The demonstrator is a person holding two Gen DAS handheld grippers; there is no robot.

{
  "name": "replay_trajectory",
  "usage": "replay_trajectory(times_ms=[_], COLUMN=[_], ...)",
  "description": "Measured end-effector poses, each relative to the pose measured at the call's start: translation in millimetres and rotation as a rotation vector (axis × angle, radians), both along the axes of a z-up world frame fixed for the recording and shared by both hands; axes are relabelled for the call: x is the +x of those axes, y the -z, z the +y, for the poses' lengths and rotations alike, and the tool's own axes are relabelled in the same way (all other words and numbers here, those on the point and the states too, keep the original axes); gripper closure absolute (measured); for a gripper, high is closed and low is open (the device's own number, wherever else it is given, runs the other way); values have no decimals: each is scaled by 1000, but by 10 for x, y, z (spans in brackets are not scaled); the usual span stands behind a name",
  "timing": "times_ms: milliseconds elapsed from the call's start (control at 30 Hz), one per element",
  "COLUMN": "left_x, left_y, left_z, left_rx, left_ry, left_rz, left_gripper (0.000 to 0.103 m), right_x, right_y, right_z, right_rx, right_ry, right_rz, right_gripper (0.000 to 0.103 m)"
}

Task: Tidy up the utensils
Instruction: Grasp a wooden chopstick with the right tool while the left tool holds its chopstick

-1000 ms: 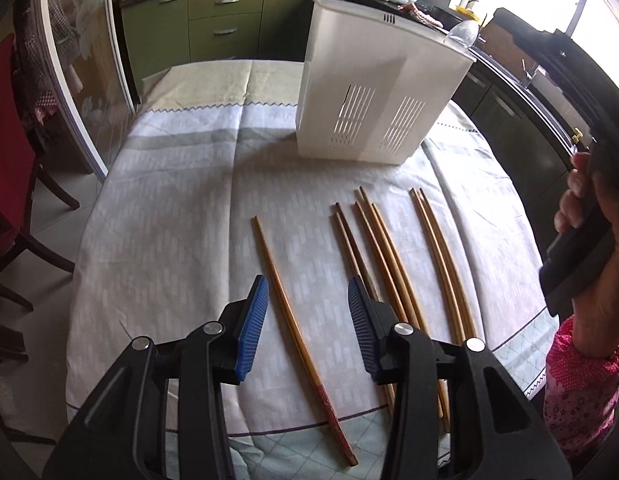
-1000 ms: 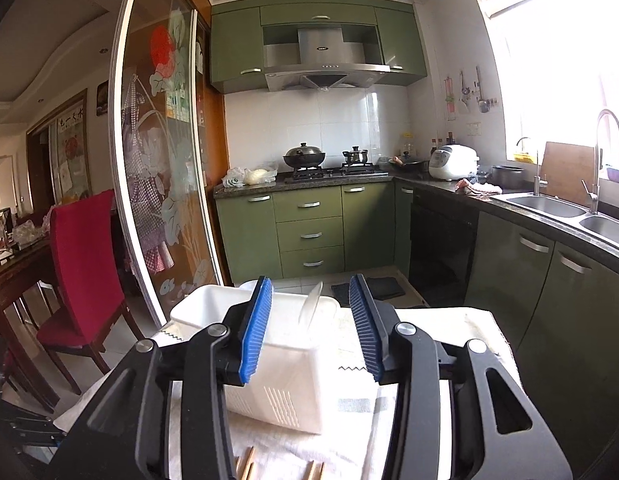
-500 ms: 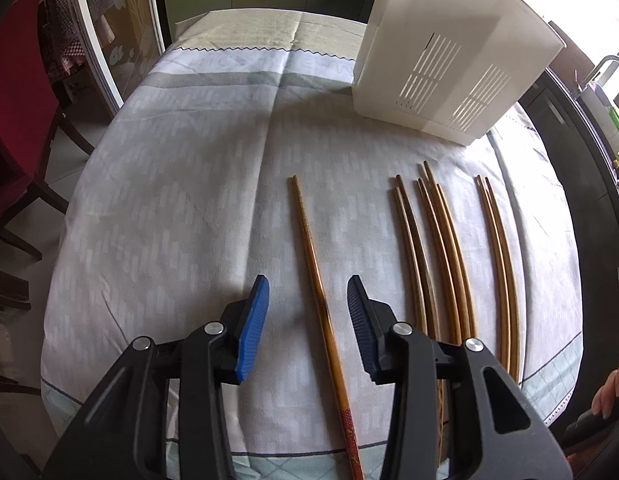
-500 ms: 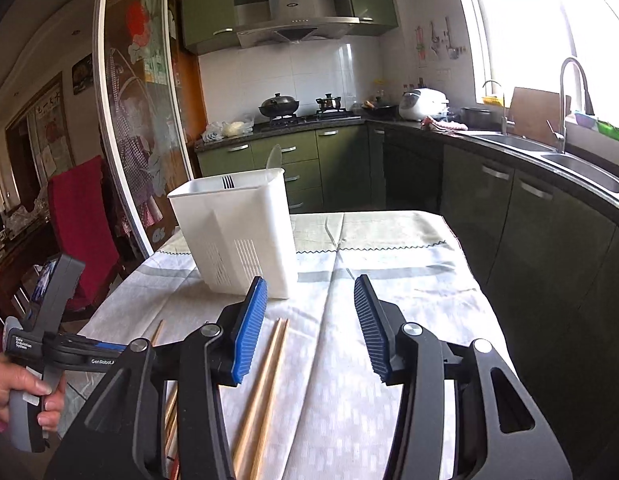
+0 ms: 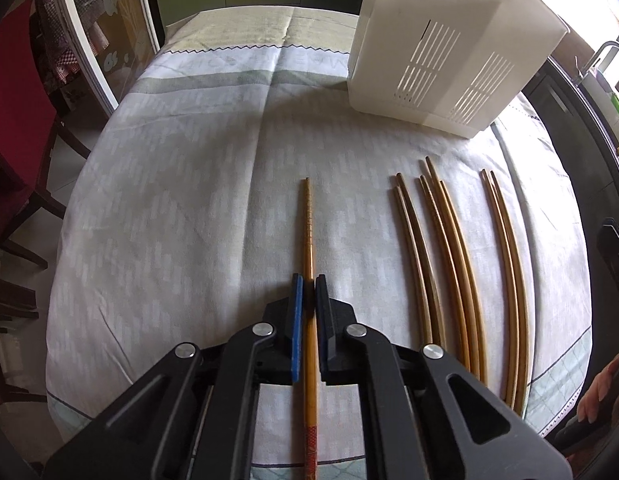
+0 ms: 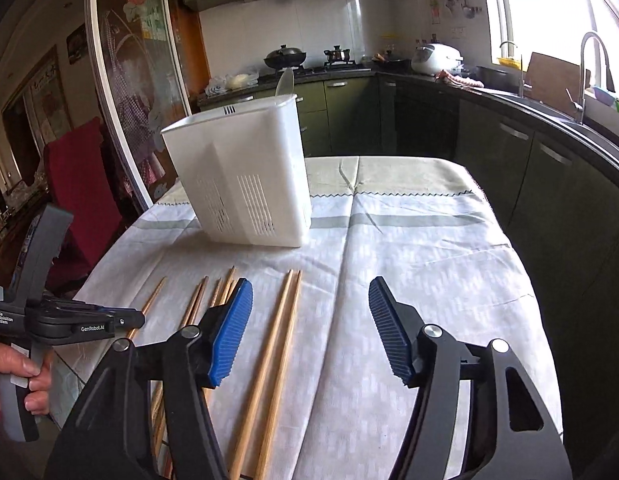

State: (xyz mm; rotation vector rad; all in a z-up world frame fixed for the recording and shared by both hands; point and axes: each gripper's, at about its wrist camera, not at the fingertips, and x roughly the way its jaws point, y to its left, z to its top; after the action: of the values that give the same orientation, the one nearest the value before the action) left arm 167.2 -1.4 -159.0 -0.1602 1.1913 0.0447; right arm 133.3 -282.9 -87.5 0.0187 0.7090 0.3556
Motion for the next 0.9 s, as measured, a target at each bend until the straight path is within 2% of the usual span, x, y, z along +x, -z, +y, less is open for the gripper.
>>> replay_trajectory(times_ms=[100, 233, 600, 733, 900], left_x=[-5, -7, -32, -41, -24], left_y=[4, 7, 6, 8, 3], left_z=[29, 86, 64, 57, 53], left_rx=[27, 38, 51, 59, 65], left_ry=[43, 52, 77, 85, 89], left_rz=[-6, -14, -25, -31, -25], left_gripper=[97, 97, 96, 96, 96], right_x=[138, 292, 371, 436, 534], right_y=[113, 301, 556, 665, 690], right_z=[30, 109, 367, 438, 571], right_rx=[-13, -48, -154, -183, -218], right_ry=[-24, -46, -74, -78, -88], right_rz=[75, 161, 213, 237, 228], right_gripper=[57, 63, 69, 75, 77])
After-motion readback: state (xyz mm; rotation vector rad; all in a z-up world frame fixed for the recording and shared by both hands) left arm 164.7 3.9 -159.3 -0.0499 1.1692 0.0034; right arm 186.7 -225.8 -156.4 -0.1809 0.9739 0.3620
